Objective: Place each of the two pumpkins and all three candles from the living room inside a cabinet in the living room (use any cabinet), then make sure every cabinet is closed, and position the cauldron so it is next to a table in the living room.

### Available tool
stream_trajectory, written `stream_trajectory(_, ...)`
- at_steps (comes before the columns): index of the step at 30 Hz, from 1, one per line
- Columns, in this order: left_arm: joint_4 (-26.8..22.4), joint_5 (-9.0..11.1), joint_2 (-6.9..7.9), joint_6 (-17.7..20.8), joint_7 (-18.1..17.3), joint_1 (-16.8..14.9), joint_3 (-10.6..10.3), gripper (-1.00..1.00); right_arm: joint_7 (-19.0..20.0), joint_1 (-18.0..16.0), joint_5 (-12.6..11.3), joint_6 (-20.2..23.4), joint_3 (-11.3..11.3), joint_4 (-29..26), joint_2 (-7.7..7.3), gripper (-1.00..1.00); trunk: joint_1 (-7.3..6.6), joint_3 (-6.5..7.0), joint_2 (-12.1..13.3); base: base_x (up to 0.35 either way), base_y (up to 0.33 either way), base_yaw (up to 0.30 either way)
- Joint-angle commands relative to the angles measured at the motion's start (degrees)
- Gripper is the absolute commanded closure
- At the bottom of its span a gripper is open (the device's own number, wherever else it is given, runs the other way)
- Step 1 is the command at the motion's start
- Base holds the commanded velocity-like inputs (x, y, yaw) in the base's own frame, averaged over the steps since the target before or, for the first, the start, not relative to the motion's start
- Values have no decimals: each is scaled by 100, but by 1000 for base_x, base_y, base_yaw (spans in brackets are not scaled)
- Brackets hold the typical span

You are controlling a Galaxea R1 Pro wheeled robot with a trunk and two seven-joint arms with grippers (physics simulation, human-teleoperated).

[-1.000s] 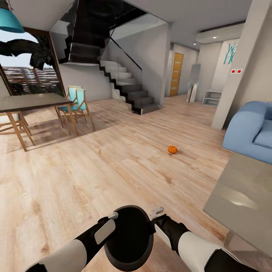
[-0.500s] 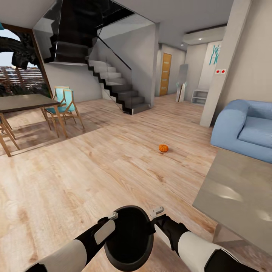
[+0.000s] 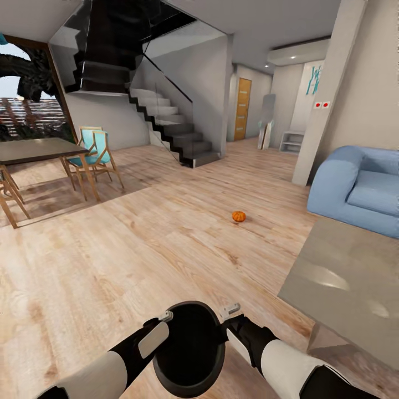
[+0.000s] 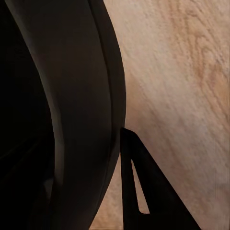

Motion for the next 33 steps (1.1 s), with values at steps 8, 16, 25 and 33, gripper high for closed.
stream_trajectory(8, 73, -128, 5, 33, 225, 1, 107, 100, -46, -8, 207, -16, -299, -15, -3, 100, -1, 1, 0, -261, -45, -17)
stream_trajectory(16, 69, -128, 4, 29, 225, 1, 109, 100, -45, -8, 207, -16, -299, -15, -3, 100, -1, 1, 0, -15, -1, -253)
stream_trajectory(25, 64, -128, 4, 29, 234, 1, 105, 100, -45, -8, 207, -15, -299, -15, -3, 100, -1, 1, 0, 0, 0, -281)
stream_trajectory(33, 64, -128, 4, 30, 222, 1, 103, 100, -45, -8, 207, -19, -299, -15, -3, 100, -1, 1, 0, 0, 0, -281)
